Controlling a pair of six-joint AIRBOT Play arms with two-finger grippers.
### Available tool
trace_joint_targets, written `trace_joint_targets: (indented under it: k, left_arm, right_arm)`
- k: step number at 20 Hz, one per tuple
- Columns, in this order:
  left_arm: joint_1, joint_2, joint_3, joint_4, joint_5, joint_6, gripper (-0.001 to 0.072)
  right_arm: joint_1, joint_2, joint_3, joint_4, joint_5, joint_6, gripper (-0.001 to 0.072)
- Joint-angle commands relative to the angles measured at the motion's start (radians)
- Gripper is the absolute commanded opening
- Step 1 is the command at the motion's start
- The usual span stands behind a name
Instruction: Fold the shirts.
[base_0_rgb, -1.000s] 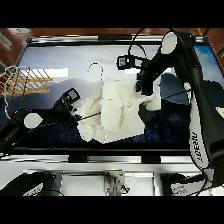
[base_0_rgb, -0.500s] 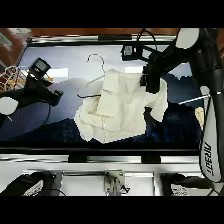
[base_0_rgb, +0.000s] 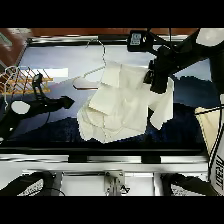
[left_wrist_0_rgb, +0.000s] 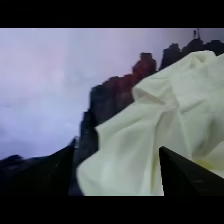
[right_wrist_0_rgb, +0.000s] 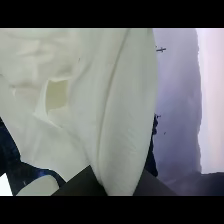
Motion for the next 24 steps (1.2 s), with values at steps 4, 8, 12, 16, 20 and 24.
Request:
trace_joint_targets:
  k: [4, 8, 12, 16, 20, 24]
  left_arm:
    - [-0.101, -0.309, 0.068, -0.537, 0.071, 0.236, 0.0643]
    - [-0.108, -0.409, 0.182, -0.72, -0.005, 0.407, 0.0642]
    - [-0.108, -0.42, 0.215, -0.732, -0.019, 0.427, 0.0639]
    - [-0.108, -0.484, 0.215, -0.794, -0.117, 0.428, 0.035]
    - [-0.077, -0.467, 0.215, -0.844, -0.126, 0.526, 0.0069]
    - [0.059, -0.409, 0.215, -0.829, -0.129, 0.532, 0.0068]
  right_arm:
    - [0.001, 0.015, 0.001, 0.003, 0.0, 0.025, 0.0075]
    - [0.001, 0.015, 0.001, 0.0, 0.0, 0.03, 0.0075]
    - [0.001, 0.015, 0.001, -0.001, 0.0, 0.039, 0.0075]
    - [0.001, 0.015, 0.001, -0.005, -0.008, 0.04, 0.0075]
    - [0.001, 0.015, 0.001, -0.074, -0.007, 0.047, 0.0075]
    - [0.0, 0.015, 0.001, -0.109, -0.012, 0.047, 0.0075]
